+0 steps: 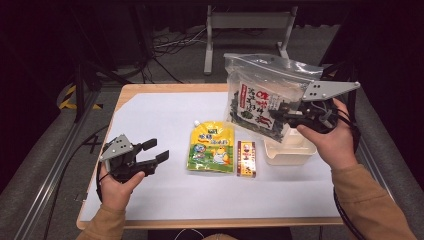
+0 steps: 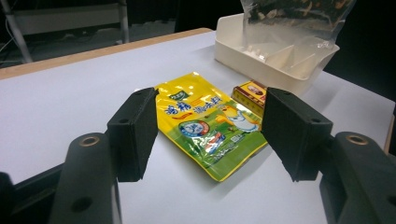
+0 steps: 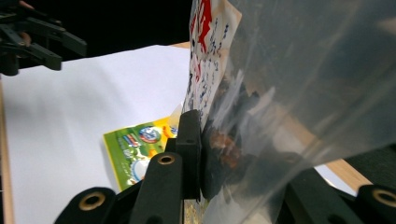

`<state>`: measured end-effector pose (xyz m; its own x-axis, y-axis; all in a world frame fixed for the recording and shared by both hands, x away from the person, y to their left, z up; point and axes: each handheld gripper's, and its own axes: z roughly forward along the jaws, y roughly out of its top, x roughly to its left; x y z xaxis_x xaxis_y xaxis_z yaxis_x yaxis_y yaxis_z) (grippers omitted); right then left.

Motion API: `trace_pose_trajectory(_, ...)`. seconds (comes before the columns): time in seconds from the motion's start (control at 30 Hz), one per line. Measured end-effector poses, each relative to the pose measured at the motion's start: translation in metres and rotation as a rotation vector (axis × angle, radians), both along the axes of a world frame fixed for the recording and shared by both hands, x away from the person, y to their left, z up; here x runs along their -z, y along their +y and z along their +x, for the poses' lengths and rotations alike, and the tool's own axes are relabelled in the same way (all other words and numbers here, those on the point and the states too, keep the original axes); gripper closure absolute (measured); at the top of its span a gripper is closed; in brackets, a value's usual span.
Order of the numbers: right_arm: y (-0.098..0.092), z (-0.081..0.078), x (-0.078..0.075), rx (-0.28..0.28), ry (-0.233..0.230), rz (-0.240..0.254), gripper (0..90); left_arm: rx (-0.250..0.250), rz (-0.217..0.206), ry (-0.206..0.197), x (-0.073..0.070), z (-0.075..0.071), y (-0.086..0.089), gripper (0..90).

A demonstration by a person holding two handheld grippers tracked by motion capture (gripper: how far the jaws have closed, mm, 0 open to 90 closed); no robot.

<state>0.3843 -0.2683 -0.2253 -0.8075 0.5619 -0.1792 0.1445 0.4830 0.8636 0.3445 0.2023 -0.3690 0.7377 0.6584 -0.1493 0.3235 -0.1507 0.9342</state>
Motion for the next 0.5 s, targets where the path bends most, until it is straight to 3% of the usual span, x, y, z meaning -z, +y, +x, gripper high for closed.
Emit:
trace_pose_trajectory(0.17, -0.008, 0.006, -0.002, 0.037, -0.007, -0.013, 73.3, -0.030, 0.005, 0.006, 0.006, 0.004, 0.005, 34.2)
trace_pose_trajectory(0.5, -0.026, 0.021, -0.003, 0.111, -0.033, -0.045, 73.3, -0.078, 0.075, 0.003, 0.016, 0.012, 0.009, 29.8)
